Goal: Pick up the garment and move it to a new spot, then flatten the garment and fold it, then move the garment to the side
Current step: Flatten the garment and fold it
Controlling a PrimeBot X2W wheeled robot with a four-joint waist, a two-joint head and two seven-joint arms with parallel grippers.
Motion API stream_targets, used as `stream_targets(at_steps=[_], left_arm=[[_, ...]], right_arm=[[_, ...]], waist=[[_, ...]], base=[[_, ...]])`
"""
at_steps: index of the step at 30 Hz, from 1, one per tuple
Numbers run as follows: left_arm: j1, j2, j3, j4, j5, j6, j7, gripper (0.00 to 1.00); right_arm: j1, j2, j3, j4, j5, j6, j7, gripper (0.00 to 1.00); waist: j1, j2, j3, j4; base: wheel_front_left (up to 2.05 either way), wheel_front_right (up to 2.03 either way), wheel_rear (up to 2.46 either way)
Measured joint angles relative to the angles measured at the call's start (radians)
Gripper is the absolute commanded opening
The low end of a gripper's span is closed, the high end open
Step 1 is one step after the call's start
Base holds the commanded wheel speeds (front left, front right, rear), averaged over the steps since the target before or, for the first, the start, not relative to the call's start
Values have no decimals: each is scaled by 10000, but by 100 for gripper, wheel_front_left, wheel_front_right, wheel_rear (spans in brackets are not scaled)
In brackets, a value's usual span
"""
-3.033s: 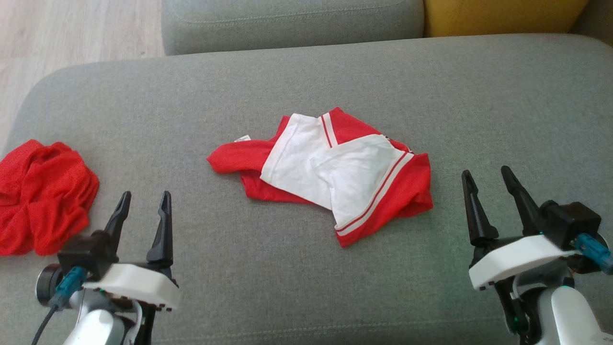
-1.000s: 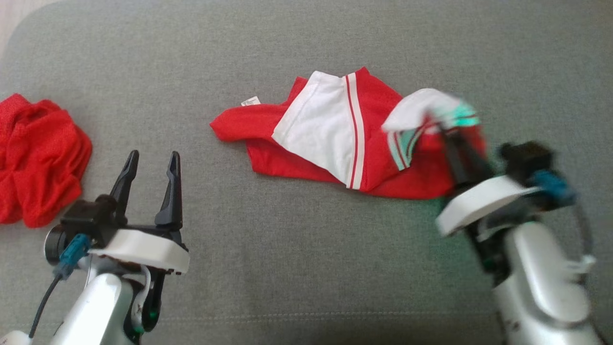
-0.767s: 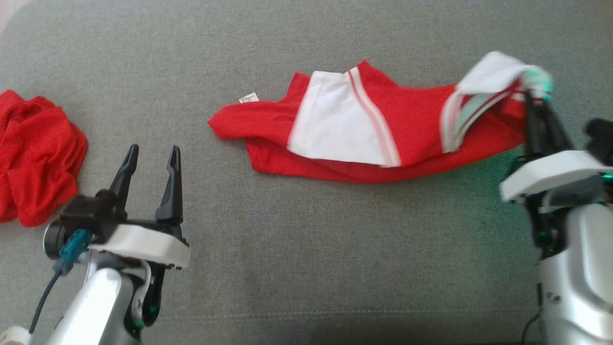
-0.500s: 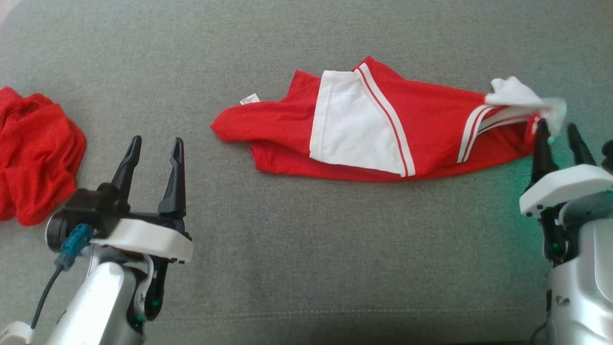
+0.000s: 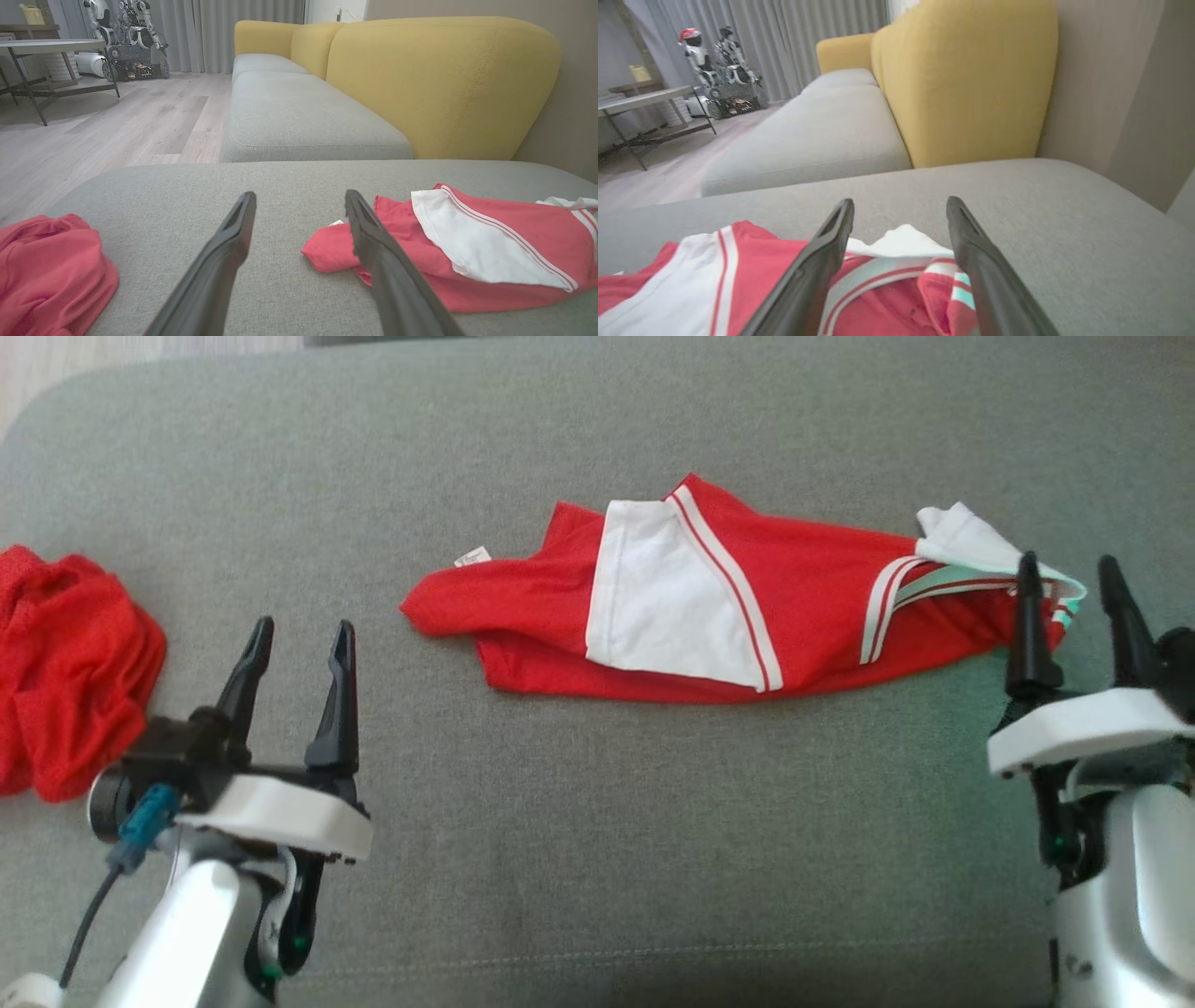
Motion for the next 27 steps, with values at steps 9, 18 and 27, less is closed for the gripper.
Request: stream_targets(at_steps=[9,18,27], left_arm=[[483,63,-48,4,0,29,50,100],[751,142,-98,-79,0,111,215,100],[752,211,-119,-155,-2,199,236,100]], right_arm=[[1347,2,1296,-2042,15,0,520,100],[2128,8,1964,-2489,274,0,894,100],[2146,8,1962,-2558,274,0,957,100]], waist=[[0,0,-536,-146],[0,0,-766,-231],[0,0,-713,-200]], base=[[0,0,0],[0,0,0],[0,0,0]])
